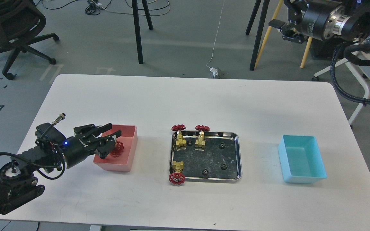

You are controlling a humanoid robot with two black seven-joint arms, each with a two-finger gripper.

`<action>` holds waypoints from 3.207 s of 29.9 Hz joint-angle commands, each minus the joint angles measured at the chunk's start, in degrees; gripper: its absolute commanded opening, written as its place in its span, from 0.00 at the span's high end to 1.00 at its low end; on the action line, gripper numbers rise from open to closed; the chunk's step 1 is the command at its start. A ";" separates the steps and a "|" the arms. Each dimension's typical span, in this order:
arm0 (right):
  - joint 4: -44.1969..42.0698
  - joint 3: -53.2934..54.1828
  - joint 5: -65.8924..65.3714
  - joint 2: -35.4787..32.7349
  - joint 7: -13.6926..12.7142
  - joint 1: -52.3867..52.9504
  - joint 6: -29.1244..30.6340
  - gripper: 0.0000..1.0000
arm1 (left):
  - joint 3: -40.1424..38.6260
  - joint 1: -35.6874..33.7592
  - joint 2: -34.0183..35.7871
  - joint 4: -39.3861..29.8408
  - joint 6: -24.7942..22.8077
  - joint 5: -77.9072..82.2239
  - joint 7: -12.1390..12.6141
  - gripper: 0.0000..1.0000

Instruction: Place valve in pink box and gear in blue box

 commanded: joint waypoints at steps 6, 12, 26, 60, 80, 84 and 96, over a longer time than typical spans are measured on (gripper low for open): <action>0.36 1.23 0.18 0.03 -0.05 0.17 -0.52 0.01 | -6.99 -2.33 -1.35 -1.25 0.00 -13.91 0.40 0.09; 2.72 0.00 -2.18 -0.15 -0.05 0.08 1.66 0.01 | -19.98 -9.89 0.66 -1.16 -15.29 -34.55 0.67 0.09; 19.08 -27.67 -37.52 6.34 10.76 5.27 4.01 0.02 | -32.58 -20.96 12.97 0.33 -56.00 -63.77 1.90 0.06; -1.49 -59.15 -46.14 33.95 14.27 3.69 4.01 0.11 | -38.99 -24.40 17.46 3.76 -54.80 -64.12 1.46 0.06; -1.40 -61.79 -45.97 33.95 15.33 4.04 4.01 0.23 | -39.17 -24.48 18.34 5.78 -54.89 -64.12 1.11 0.06; -1.58 -61.79 -45.79 33.95 15.33 3.78 4.01 0.23 | -40.05 -24.40 18.42 5.96 -54.98 -64.12 1.11 0.06; -1.49 -61.35 -45.44 33.95 15.50 4.13 4.01 0.22 | -40.22 -24.48 18.42 6.40 -54.98 -64.12 1.20 0.06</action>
